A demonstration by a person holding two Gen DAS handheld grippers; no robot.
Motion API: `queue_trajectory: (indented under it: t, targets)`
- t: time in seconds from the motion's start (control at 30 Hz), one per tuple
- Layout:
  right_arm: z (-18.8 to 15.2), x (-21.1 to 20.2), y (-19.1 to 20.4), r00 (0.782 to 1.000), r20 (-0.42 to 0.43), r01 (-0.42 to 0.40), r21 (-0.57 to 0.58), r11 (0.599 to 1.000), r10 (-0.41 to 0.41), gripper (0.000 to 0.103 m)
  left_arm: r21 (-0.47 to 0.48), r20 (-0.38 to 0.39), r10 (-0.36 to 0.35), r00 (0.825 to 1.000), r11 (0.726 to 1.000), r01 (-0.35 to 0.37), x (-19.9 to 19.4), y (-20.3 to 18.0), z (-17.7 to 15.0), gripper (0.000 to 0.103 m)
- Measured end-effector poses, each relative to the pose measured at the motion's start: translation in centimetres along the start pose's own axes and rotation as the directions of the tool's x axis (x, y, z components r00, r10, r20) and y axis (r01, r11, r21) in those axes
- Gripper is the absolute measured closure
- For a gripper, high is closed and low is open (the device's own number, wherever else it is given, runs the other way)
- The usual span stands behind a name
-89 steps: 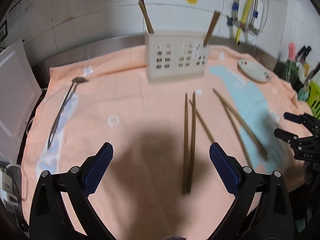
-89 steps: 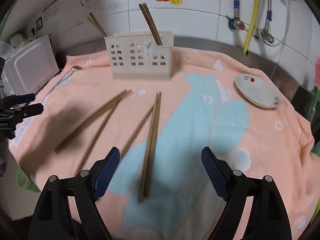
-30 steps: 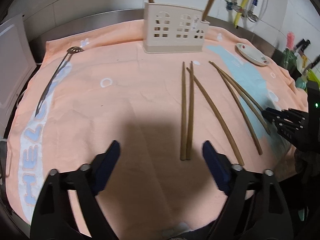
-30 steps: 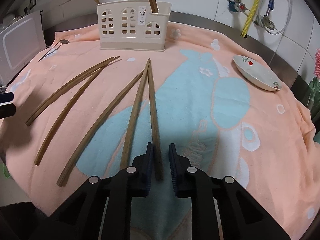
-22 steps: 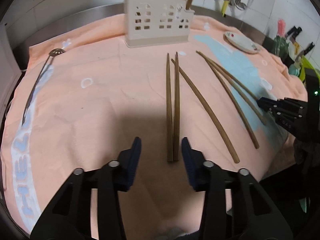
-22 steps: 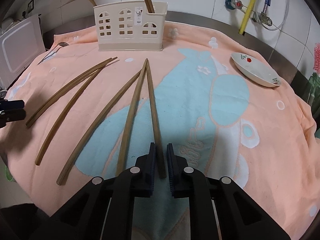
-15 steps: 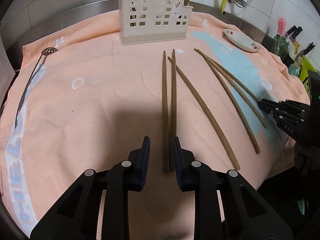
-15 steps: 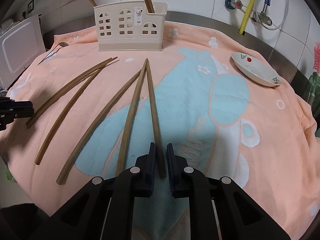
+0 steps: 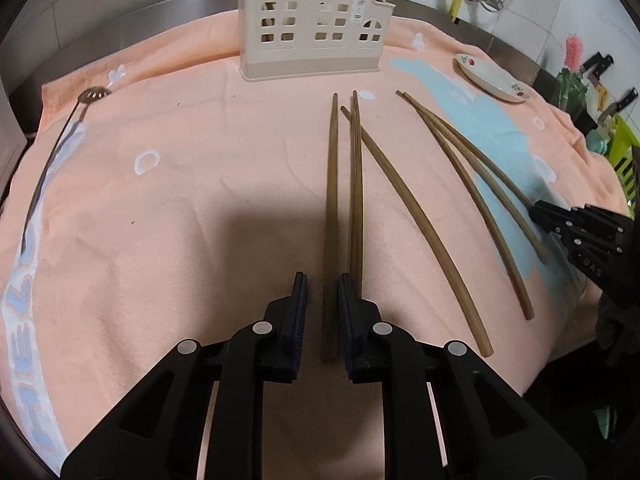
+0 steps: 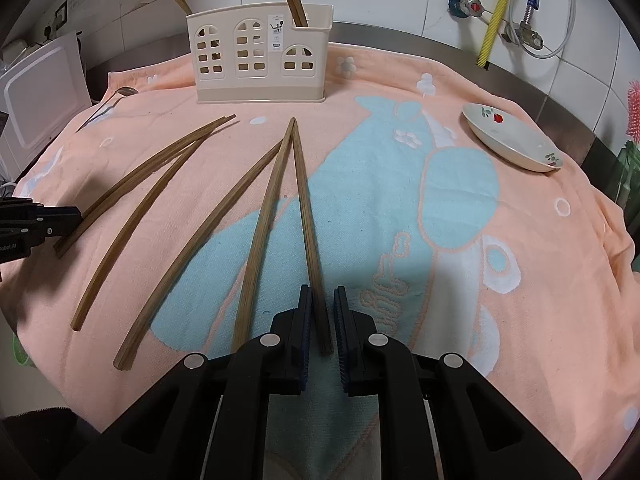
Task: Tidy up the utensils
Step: 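Close the right tool on another wooden chopstick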
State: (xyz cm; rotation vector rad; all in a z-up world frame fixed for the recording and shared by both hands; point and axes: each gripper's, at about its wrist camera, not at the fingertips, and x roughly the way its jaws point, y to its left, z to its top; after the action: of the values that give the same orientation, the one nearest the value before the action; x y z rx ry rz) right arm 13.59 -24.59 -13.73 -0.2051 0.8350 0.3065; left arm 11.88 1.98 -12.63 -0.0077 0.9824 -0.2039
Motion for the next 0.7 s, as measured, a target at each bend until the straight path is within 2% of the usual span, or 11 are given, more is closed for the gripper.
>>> queue_trajectory:
  t: [0.1,0.23,0.4,0.57,0.7]
  targets:
    - [0.0,0.0,0.0,1.000,0.000,0.000,-0.001,1.000,0.000,0.091,-0.008,0.004,-0.002,1.000,1.000,0.002,0.0,0.0,0.0,0.088]
    - [-0.1,-0.1,-0.1,1.000,0.006,-0.001,0.001,1.000,0.001,0.091,-0.006,0.011,0.021,1.000,1.000,-0.021,-0.2,-0.6,-0.3,0.095]
    - [-0.1,0.0,-0.1,1.000,0.013,-0.002,-0.001,1.000,0.002,0.091,0.019,0.016,0.035,0.999,0.999,-0.035,0.1,-1.4,-0.4,0.095]
    - [-0.2,0.0,0.0,1.000,0.020,-0.003,-0.006,1.000,0.003,0.091,-0.014,0.005,-0.005,1.000,1.000,0.005,0.2,-0.6,-0.2,0.095]
    - [-0.2,0.0,0.0,1.000,0.020,-0.004,-0.006,1.000,0.004,0.092,-0.016,0.007,-0.007,1.000,1.000,0.008,0.2,-0.5,-0.3,0.095]
